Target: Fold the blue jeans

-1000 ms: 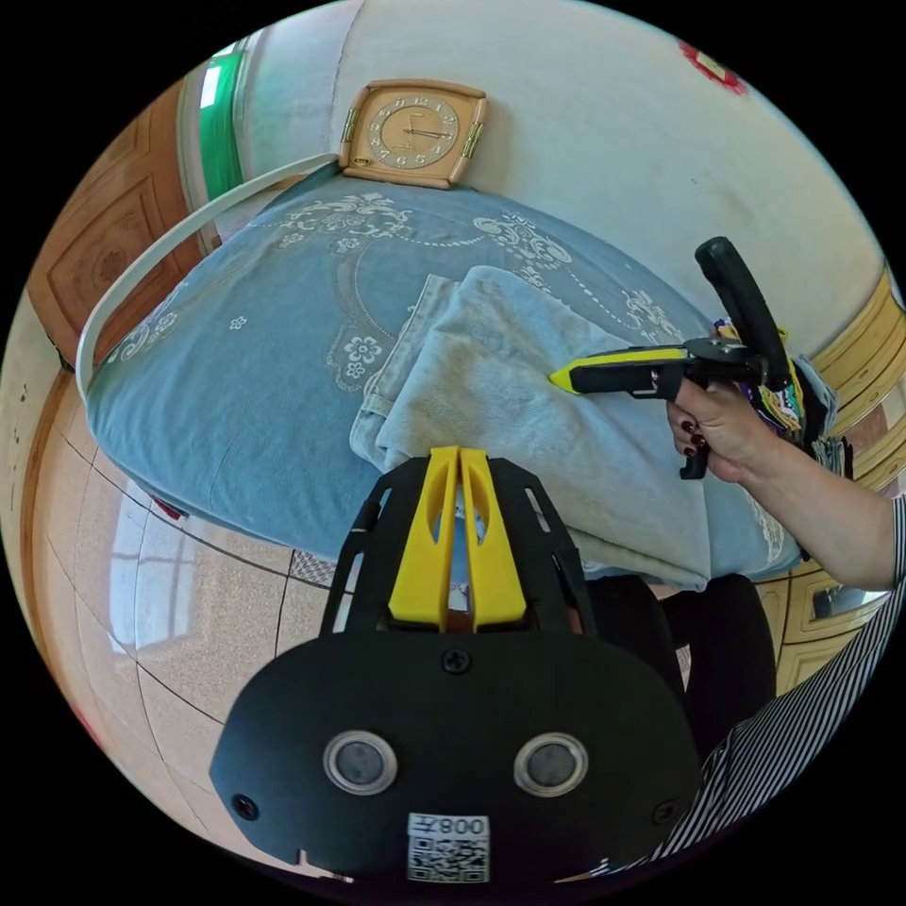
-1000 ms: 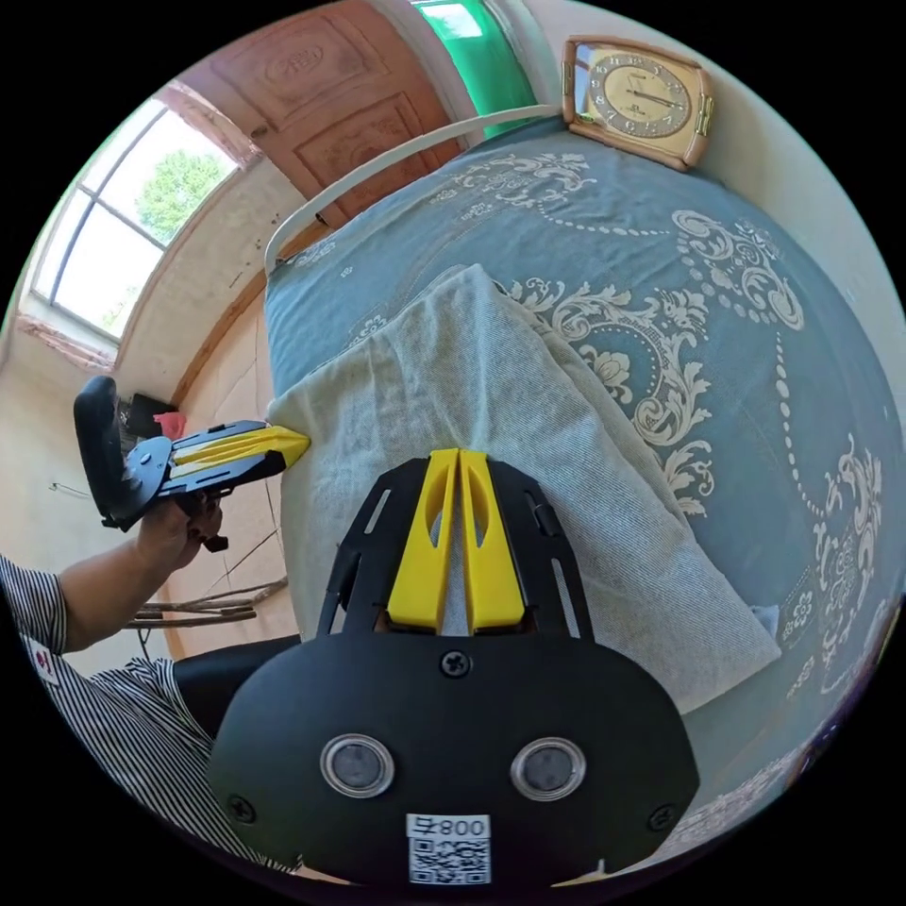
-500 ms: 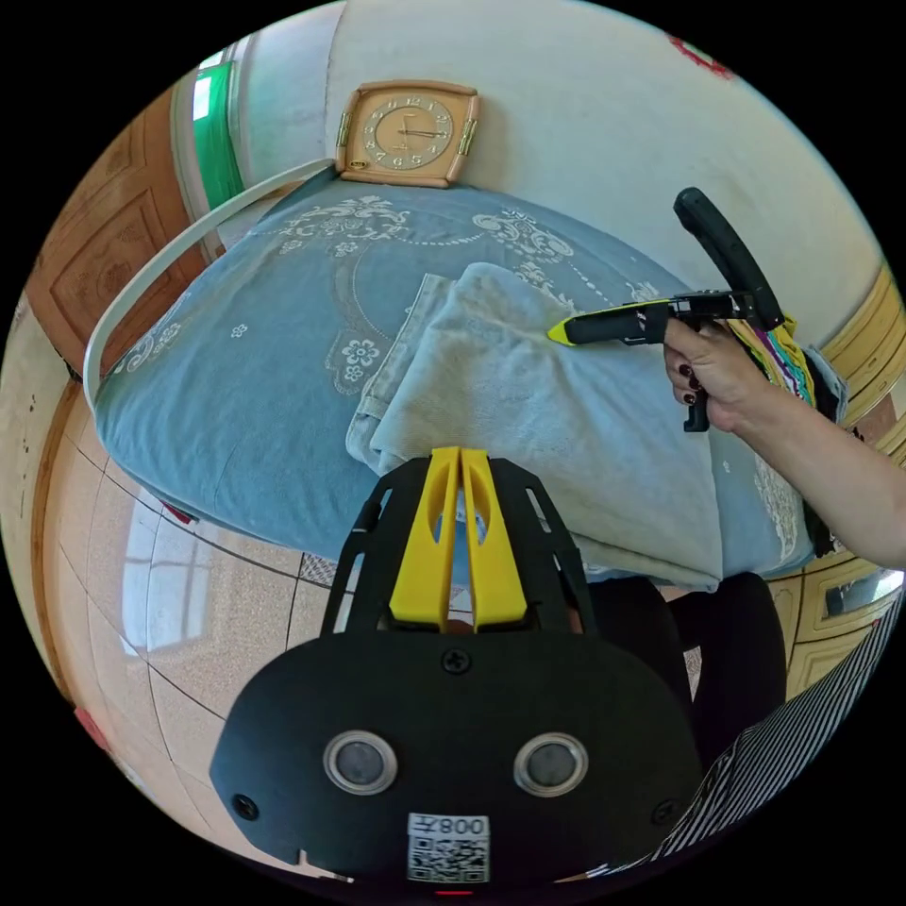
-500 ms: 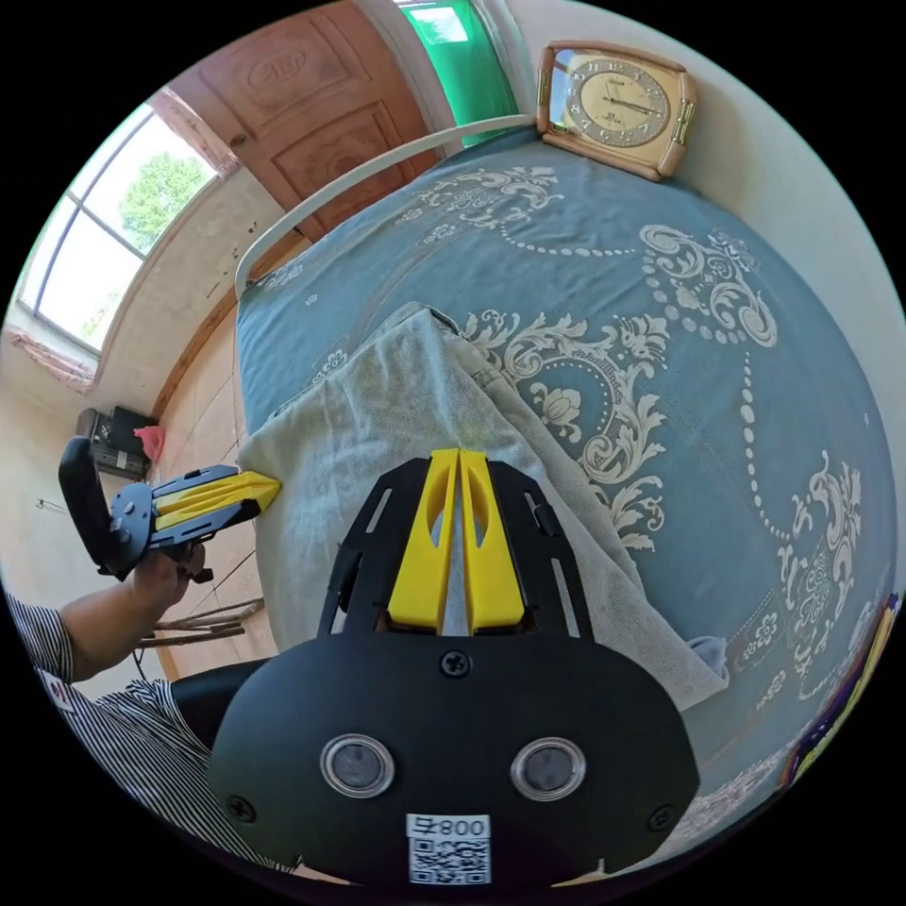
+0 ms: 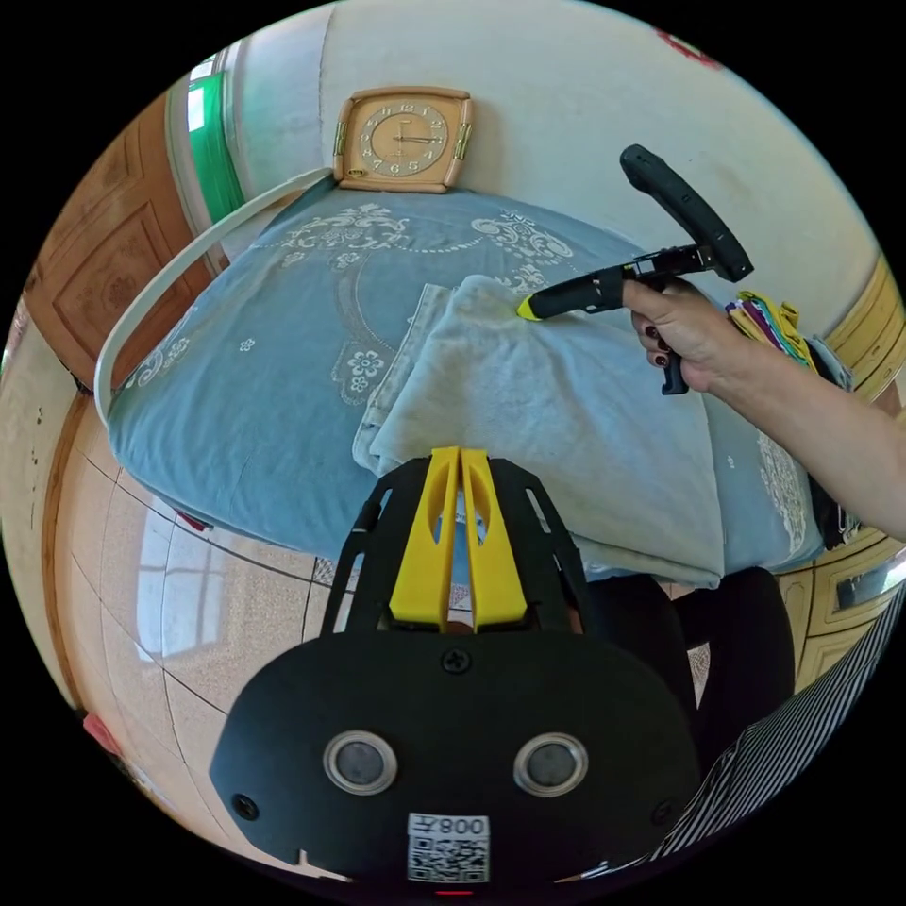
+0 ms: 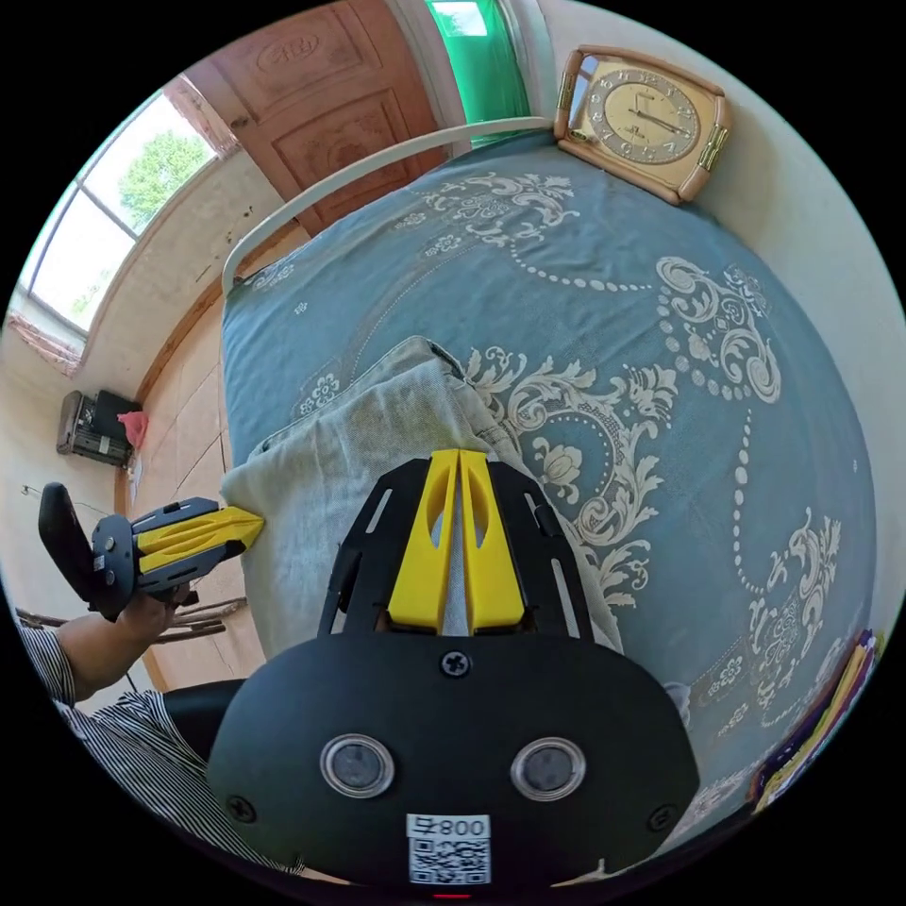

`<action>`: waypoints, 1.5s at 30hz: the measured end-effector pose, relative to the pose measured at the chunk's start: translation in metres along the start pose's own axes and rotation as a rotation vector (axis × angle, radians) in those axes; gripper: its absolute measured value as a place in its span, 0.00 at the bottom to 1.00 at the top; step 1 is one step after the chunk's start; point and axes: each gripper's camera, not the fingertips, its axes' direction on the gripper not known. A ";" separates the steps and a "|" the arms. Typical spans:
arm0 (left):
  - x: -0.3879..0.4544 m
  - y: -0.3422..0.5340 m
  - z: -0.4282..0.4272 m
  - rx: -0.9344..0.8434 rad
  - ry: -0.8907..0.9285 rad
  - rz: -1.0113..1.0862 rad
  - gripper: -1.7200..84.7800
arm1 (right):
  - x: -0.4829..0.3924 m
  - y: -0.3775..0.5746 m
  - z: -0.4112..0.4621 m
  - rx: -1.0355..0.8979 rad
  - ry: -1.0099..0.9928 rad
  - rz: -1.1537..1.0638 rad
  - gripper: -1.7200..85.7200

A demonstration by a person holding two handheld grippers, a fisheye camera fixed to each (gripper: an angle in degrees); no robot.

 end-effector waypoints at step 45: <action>0.053 0.041 0.007 -0.005 0.024 0.028 0.02 | 0.003 0.104 -0.026 0.043 -0.001 0.017 0.02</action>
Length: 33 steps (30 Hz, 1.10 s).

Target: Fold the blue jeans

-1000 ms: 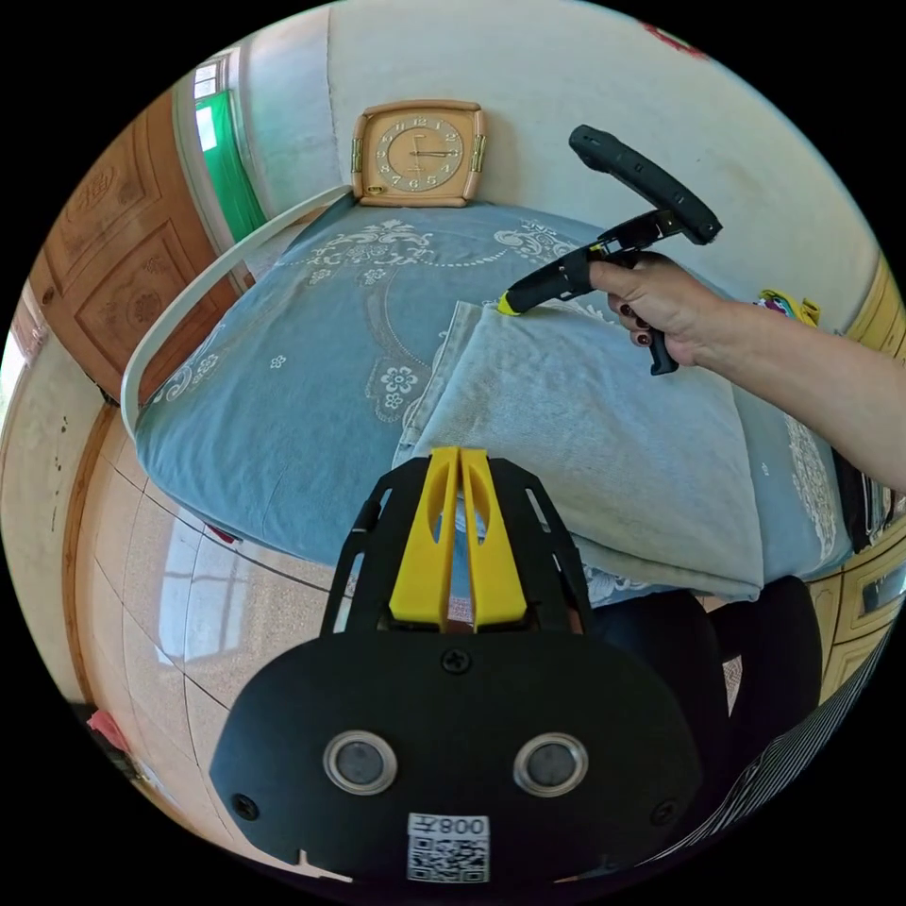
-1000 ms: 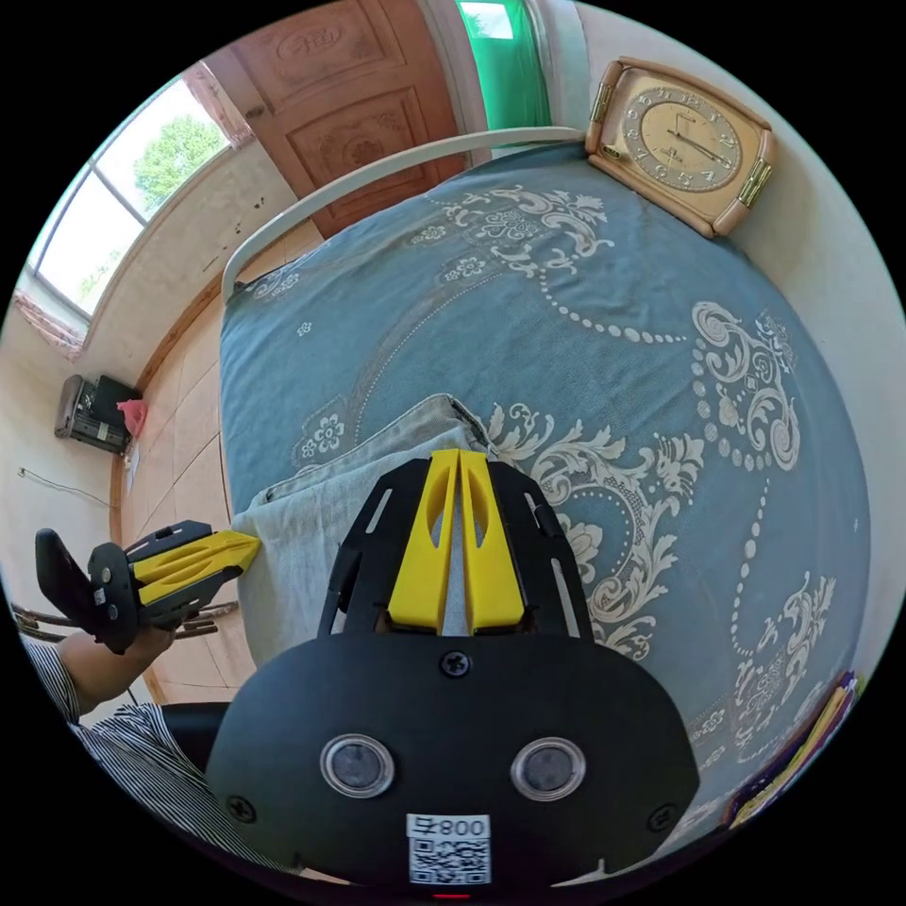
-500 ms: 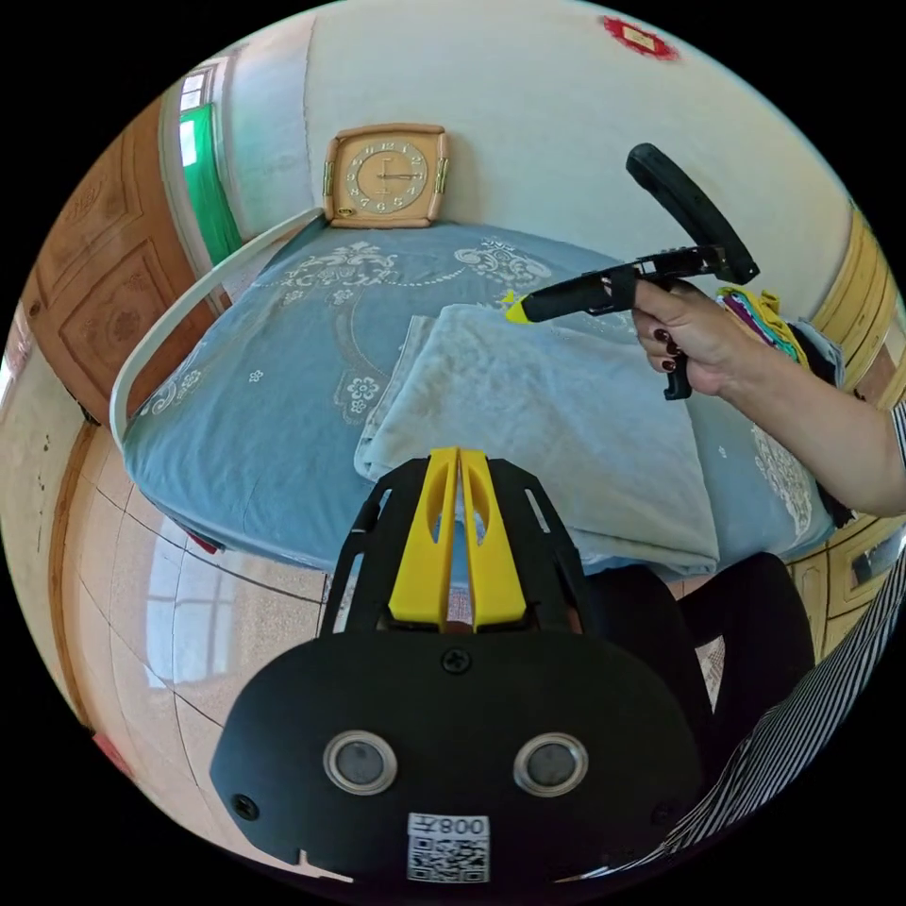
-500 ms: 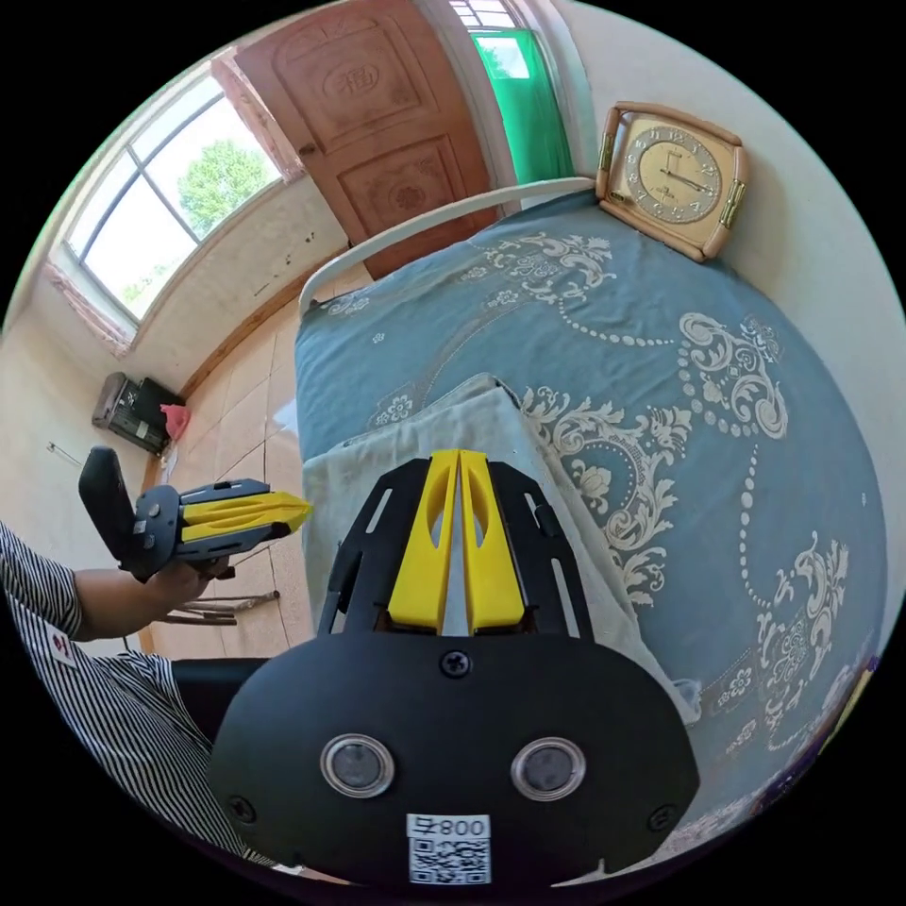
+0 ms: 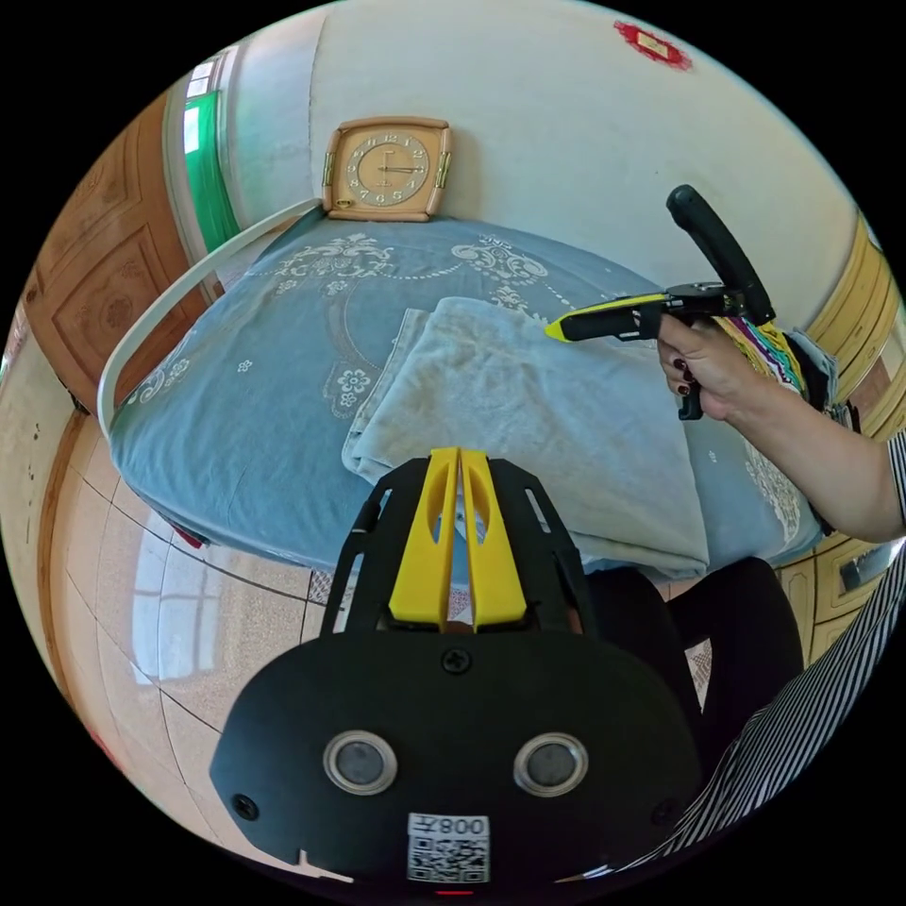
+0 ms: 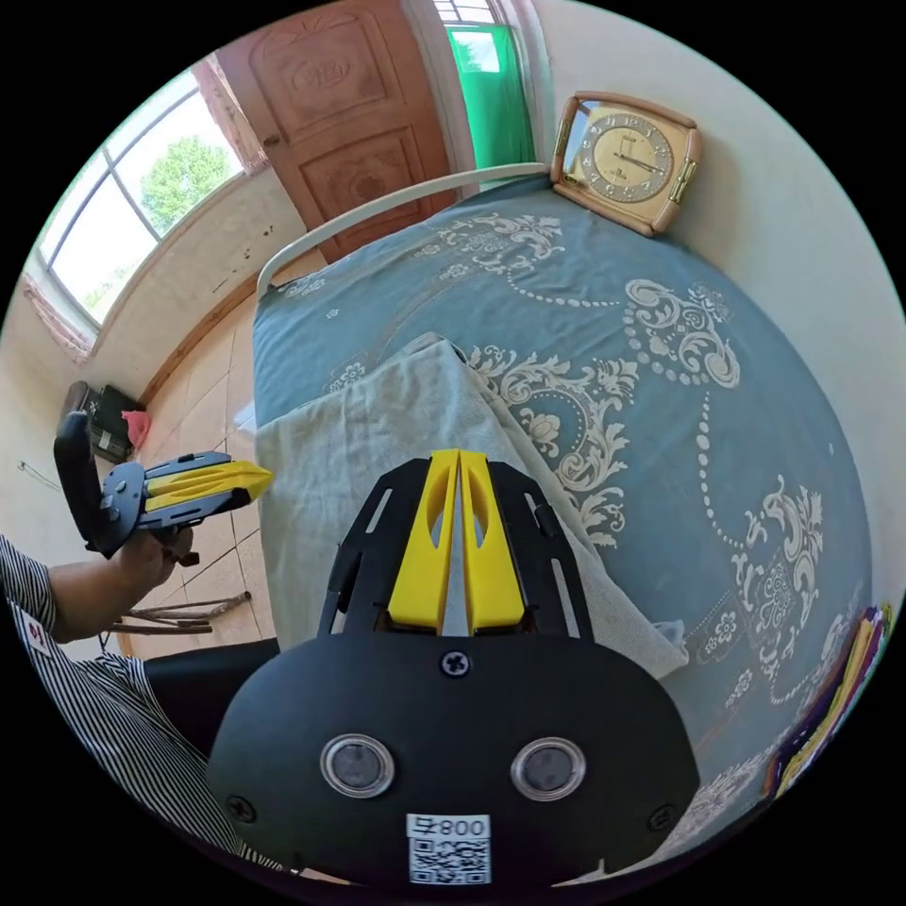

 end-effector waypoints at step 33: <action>-0.058 0.016 0.064 -0.023 0.089 -0.096 0.03 | 0.039 0.114 0.027 -0.019 -0.082 0.047 0.02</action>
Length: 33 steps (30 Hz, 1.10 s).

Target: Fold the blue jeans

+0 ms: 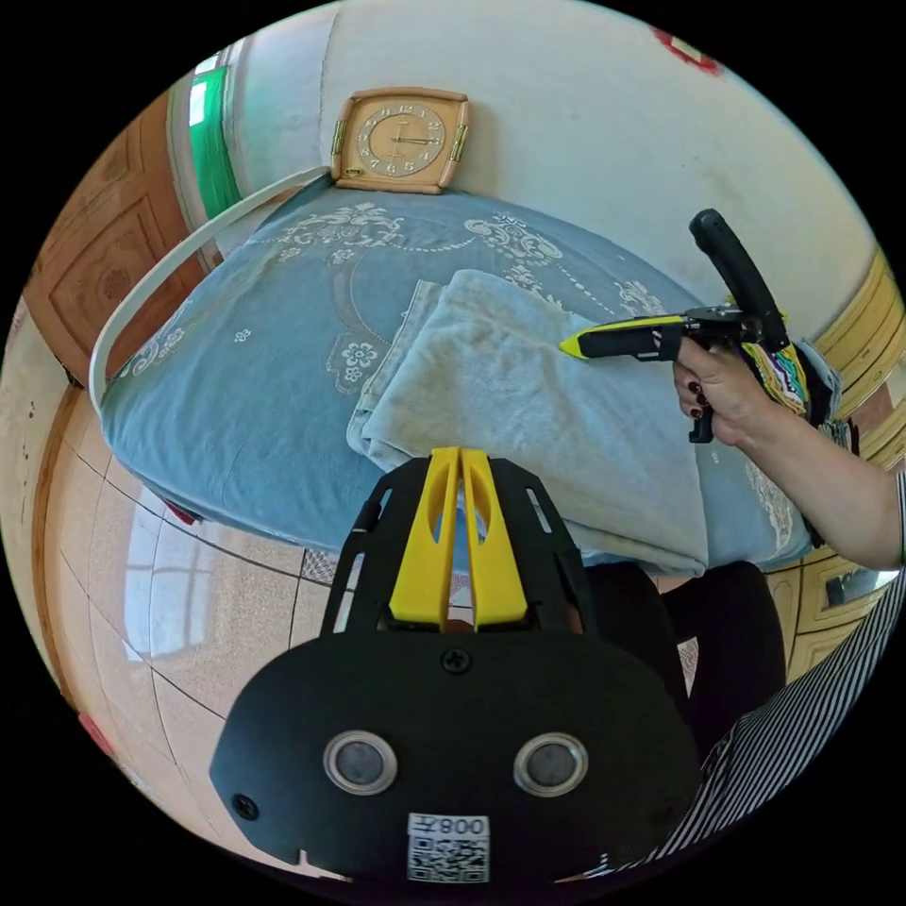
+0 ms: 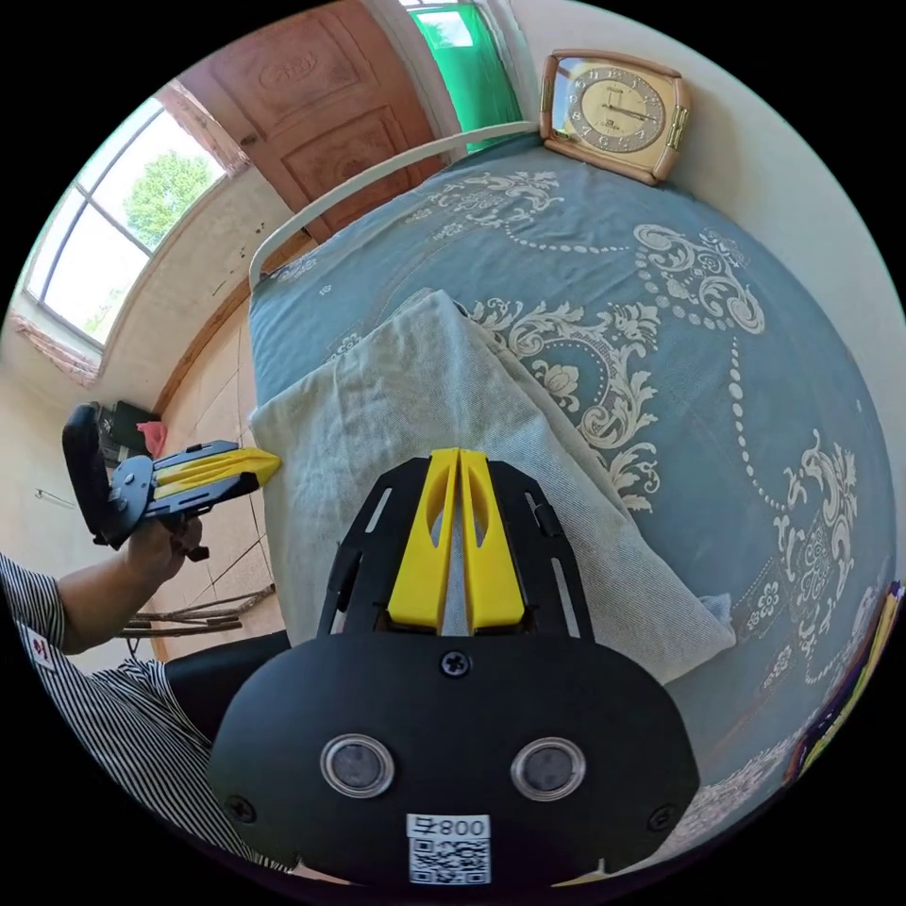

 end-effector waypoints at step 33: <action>-0.099 0.039 0.180 -0.346 0.862 -0.341 0.20 | 0.176 0.347 0.003 0.049 -0.666 0.646 0.15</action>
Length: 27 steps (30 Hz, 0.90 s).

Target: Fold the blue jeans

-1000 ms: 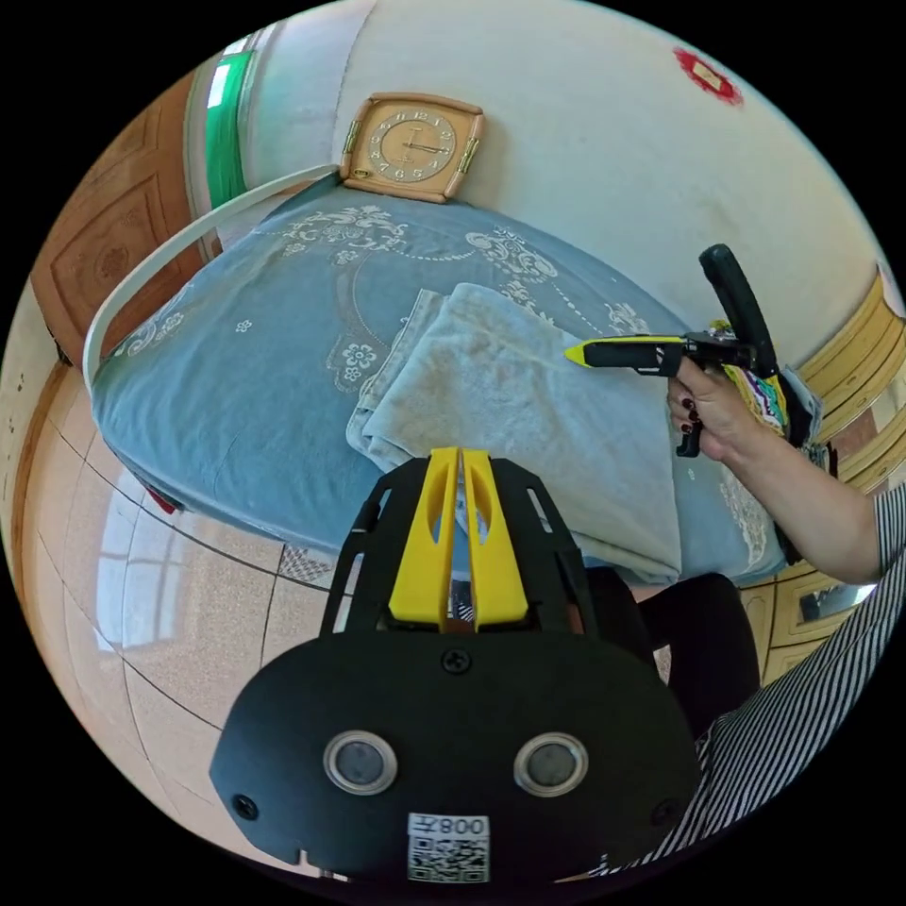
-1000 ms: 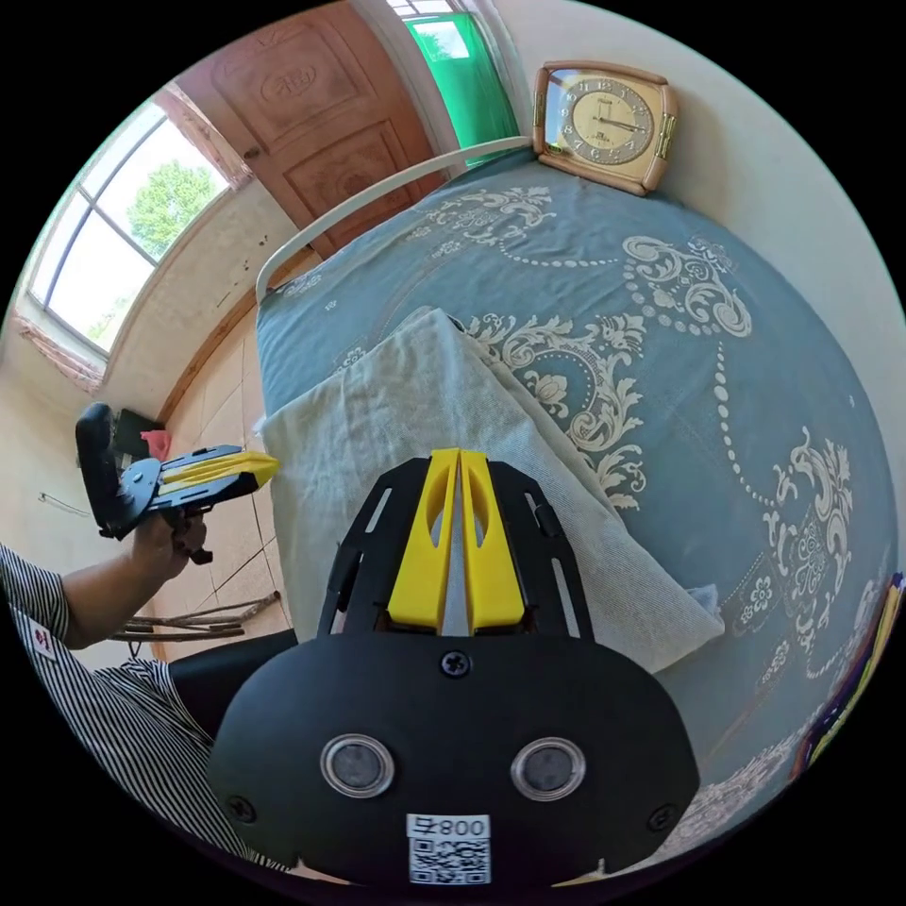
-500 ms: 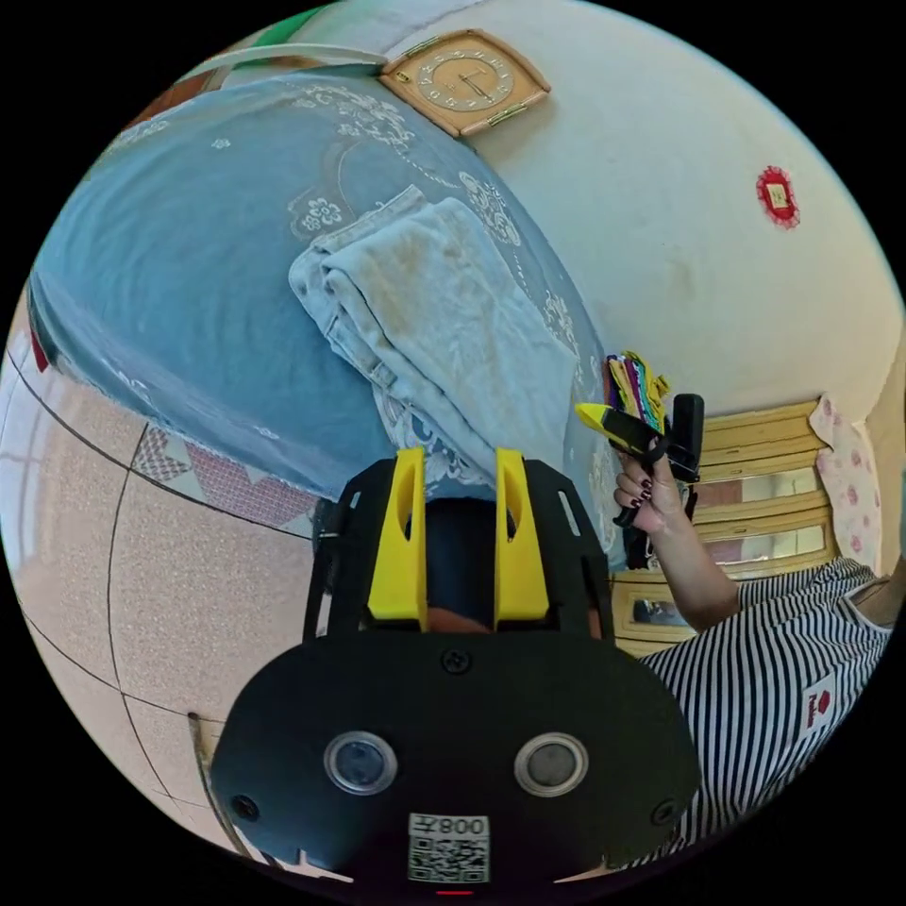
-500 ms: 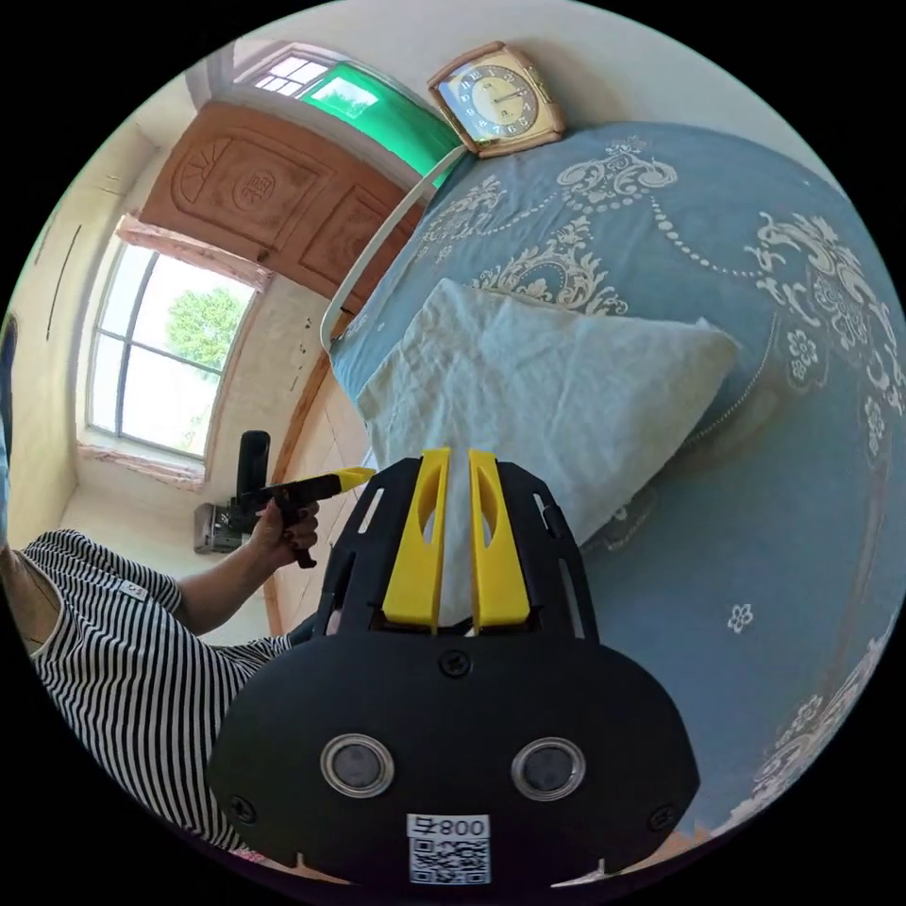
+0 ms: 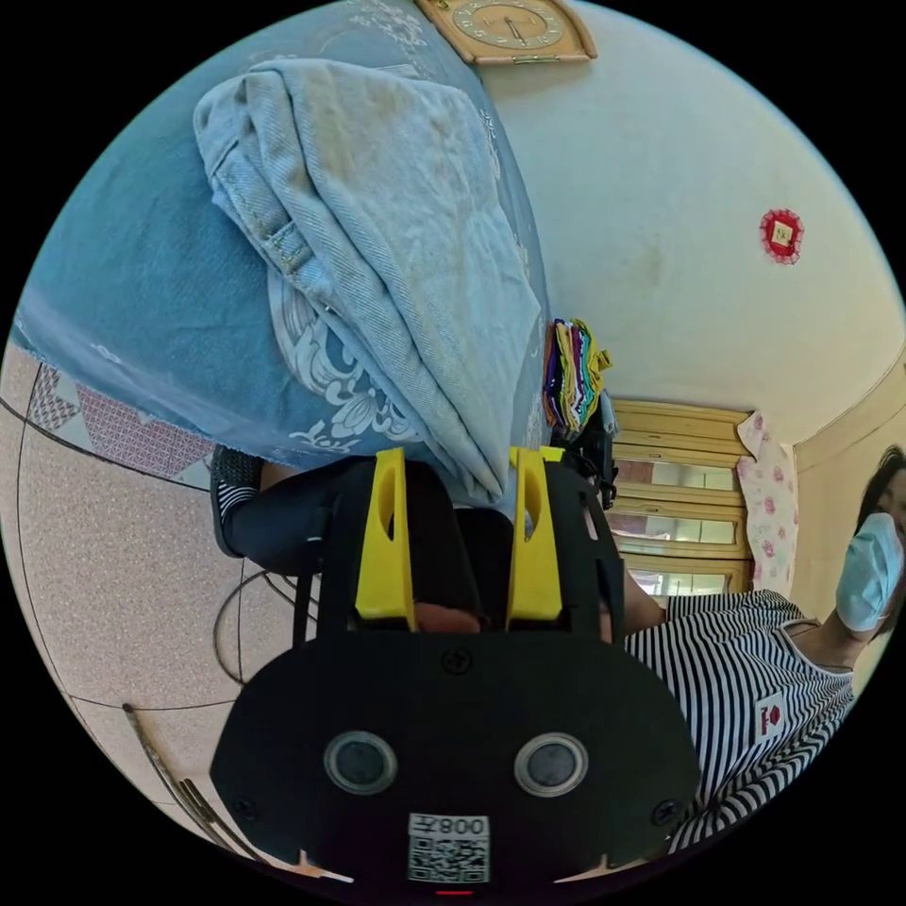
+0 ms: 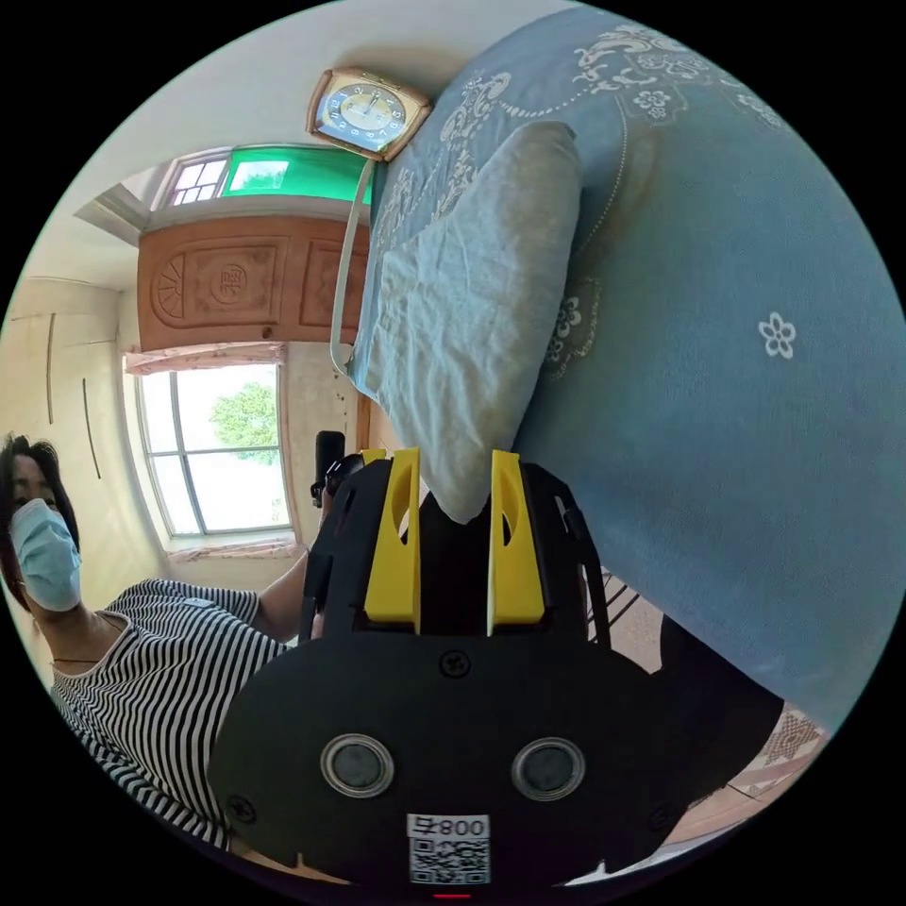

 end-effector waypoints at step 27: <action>-0.041 -0.035 0.023 -0.083 0.095 0.006 0.09 | 0.117 0.034 0.000 -0.027 -0.200 0.170 0.18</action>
